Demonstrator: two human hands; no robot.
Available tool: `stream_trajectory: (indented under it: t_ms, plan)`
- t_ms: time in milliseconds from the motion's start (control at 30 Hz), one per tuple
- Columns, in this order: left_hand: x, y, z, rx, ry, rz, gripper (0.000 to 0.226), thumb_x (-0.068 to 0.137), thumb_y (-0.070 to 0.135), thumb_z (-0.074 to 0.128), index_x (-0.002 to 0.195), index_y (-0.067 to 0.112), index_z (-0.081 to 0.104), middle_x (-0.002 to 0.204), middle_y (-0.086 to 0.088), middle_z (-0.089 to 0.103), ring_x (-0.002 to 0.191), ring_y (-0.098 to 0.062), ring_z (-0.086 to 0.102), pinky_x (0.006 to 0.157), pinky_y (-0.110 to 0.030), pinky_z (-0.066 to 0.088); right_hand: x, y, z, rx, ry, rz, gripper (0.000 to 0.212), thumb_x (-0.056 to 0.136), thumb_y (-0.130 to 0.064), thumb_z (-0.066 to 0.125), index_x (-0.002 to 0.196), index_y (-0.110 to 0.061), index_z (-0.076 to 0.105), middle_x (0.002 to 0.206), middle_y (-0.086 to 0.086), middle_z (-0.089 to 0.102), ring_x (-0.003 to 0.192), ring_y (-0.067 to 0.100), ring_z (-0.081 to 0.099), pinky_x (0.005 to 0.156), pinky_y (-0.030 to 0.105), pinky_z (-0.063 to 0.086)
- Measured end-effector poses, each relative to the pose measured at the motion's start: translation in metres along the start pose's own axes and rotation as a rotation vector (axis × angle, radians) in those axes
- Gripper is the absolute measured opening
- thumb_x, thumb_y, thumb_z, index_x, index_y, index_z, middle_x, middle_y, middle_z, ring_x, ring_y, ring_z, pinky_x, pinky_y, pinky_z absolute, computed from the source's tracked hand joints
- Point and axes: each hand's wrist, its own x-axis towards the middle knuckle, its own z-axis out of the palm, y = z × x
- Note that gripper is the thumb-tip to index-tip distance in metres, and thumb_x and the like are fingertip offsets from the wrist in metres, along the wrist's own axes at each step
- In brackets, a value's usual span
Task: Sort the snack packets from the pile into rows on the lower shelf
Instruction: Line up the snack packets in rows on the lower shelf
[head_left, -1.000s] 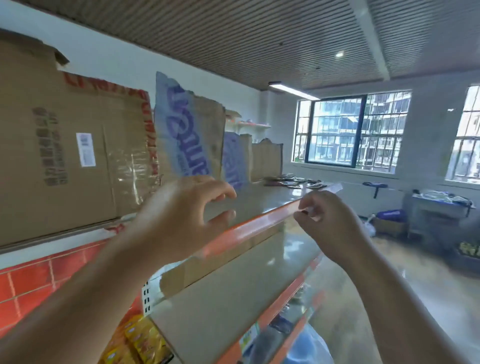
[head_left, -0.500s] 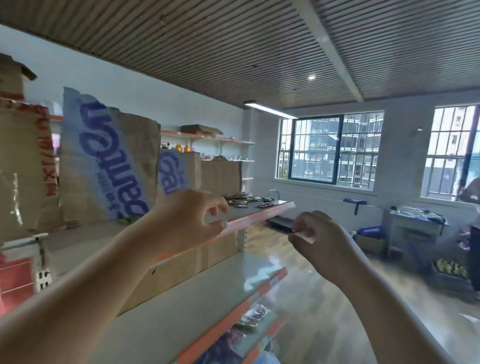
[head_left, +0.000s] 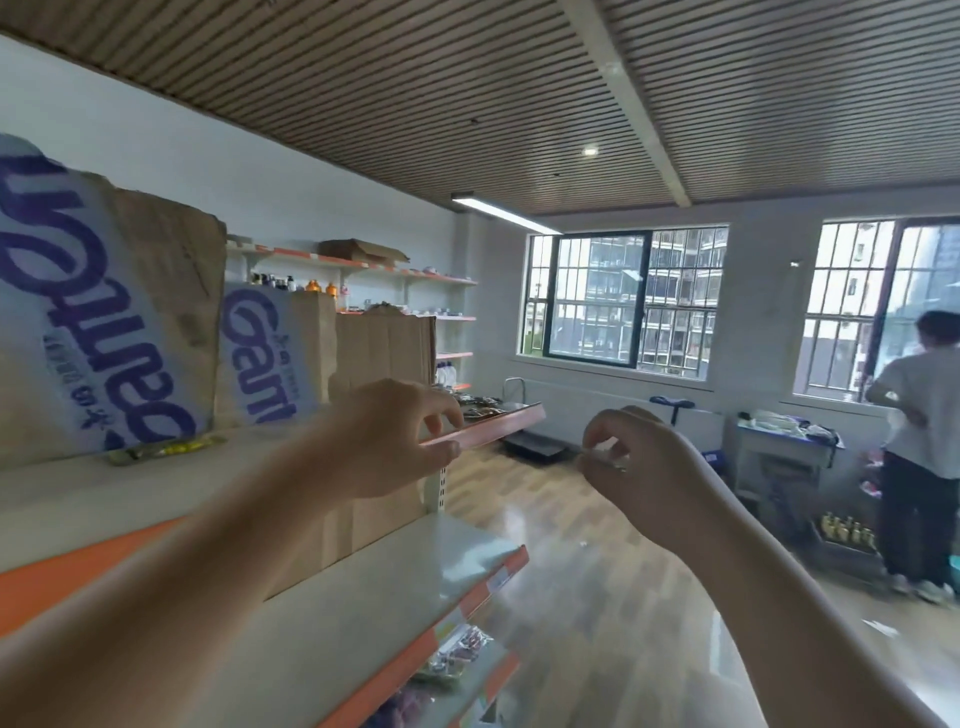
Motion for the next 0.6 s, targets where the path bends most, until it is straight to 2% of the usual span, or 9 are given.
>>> stream_trajectory:
  t_ms: [133, 267, 367, 500, 600]
  plan:
    - [0.029, -0.023, 0.015, 0.058, -0.003, -0.008, 0.032, 0.092, 0.055, 0.064, 0.121, 0.042, 0.067, 0.101, 0.022, 0.066, 0.093, -0.002, 0.061, 0.087, -0.033, 0.054, 0.037, 0.010, 0.025, 0.006, -0.033, -0.030, 0.012, 0.089, -0.031, 0.075, 0.089, -0.033, 0.063, 0.095, -0.012, 0.058, 0.086, 0.002, 0.057, 0.063, 0.010, 0.039]
    - [0.063, -0.058, 0.027, 0.046, -0.013, -0.013, 0.027, 0.092, 0.048, 0.066, 0.118, 0.039, 0.069, 0.091, 0.021, 0.065, 0.082, 0.003, 0.059, 0.077, -0.030, 0.056, 0.088, 0.023, 0.062, 0.008, -0.050, -0.094, 0.012, 0.087, -0.029, 0.075, 0.089, -0.034, 0.064, 0.091, -0.016, 0.057, 0.086, -0.004, 0.056, 0.058, 0.010, 0.040]
    - [0.092, -0.082, 0.027, 0.067, -0.029, -0.030, 0.028, 0.094, 0.050, 0.065, 0.119, 0.037, 0.068, 0.094, 0.019, 0.065, 0.083, 0.001, 0.059, 0.078, -0.031, 0.056, 0.135, 0.030, 0.089, 0.008, -0.071, -0.126, 0.014, 0.087, -0.029, 0.075, 0.087, -0.035, 0.062, 0.092, -0.016, 0.059, 0.081, 0.002, 0.058, 0.058, 0.010, 0.035]
    - [0.120, -0.116, 0.020, 0.120, -0.007, -0.075, 0.032, 0.093, 0.055, 0.064, 0.120, 0.040, 0.066, 0.095, 0.023, 0.063, 0.085, 0.003, 0.060, 0.081, -0.033, 0.058, 0.194, 0.035, 0.129, 0.040, -0.115, -0.186, 0.014, 0.089, -0.031, 0.076, 0.091, -0.033, 0.062, 0.095, -0.015, 0.060, 0.085, 0.006, 0.058, 0.065, 0.019, 0.039]
    - [0.130, -0.137, 0.014, 0.124, -0.016, -0.118, 0.033, 0.092, 0.055, 0.065, 0.121, 0.041, 0.064, 0.097, 0.022, 0.064, 0.087, 0.001, 0.062, 0.080, -0.031, 0.058, 0.230, 0.032, 0.160, 0.058, -0.145, -0.238, 0.014, 0.091, -0.032, 0.075, 0.092, -0.032, 0.061, 0.096, -0.013, 0.058, 0.084, 0.006, 0.059, 0.062, 0.022, 0.039]
